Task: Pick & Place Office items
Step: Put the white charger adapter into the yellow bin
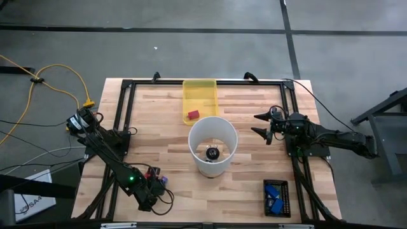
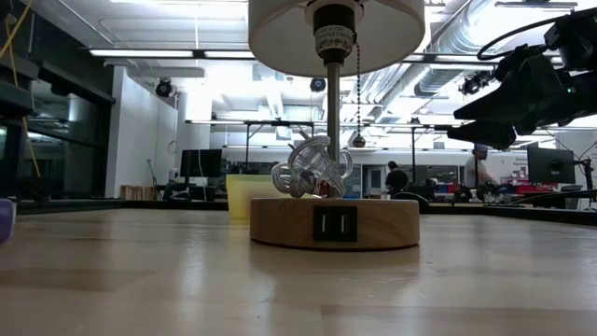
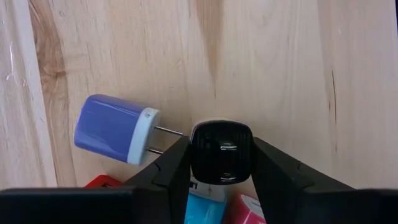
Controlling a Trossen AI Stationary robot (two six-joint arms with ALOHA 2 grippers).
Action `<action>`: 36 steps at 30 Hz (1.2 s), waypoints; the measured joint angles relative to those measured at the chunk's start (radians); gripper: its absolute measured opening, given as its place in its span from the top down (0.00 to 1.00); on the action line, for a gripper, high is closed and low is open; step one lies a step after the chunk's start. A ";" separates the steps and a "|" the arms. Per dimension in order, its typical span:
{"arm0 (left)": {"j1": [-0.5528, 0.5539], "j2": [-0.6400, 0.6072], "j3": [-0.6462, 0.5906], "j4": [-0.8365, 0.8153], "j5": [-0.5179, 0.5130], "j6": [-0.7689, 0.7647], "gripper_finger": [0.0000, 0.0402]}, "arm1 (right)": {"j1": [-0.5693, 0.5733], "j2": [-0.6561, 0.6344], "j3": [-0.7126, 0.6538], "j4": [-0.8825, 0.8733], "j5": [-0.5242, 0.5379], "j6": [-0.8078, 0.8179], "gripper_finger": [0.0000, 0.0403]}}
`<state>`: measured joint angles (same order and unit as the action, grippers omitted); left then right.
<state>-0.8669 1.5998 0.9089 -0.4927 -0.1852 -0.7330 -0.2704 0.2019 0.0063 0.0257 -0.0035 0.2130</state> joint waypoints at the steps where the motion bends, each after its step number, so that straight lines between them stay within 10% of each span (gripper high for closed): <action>1: 0.000 0.000 0.000 0.000 0.000 0.000 0.66 | 0.000 0.000 0.000 0.000 0.000 0.000 0.19; 36: 0.048 -0.200 0.000 -0.016 -0.091 0.045 0.67 | 0.000 0.000 0.000 0.000 0.000 0.000 0.19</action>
<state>-0.8188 1.3998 0.9092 -0.5090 -0.2764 -0.6884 -0.2704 0.2019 0.0063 0.0257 -0.0032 0.2127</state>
